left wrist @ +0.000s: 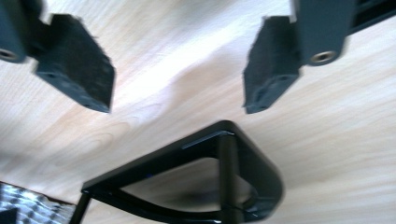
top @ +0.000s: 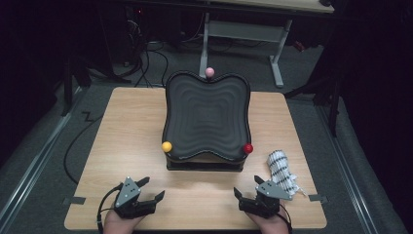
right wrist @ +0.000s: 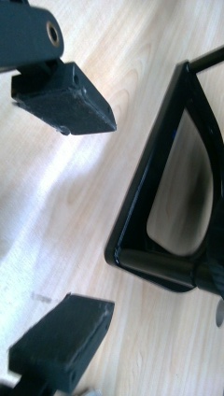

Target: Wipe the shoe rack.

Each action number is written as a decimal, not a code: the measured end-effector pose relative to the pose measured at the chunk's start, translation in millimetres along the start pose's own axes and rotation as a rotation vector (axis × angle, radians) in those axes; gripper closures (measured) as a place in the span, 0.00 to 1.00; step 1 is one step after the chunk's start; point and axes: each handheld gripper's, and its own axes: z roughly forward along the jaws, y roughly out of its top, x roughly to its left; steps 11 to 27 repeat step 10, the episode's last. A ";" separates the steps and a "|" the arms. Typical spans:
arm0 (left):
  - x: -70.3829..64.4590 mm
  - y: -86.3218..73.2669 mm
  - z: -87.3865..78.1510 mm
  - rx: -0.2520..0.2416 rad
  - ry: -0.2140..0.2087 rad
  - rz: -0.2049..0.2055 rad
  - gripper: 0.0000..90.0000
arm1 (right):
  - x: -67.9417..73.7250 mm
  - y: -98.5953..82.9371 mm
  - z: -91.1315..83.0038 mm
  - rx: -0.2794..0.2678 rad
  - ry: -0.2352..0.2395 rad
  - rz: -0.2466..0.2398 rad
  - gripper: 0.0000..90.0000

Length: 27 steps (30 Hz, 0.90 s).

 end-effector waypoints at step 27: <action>4.5 -2.1 5.9 0.003 0.046 -0.021 0.12 | -3.4 -5.7 -1.3 0.011 -0.015 -0.033 0.06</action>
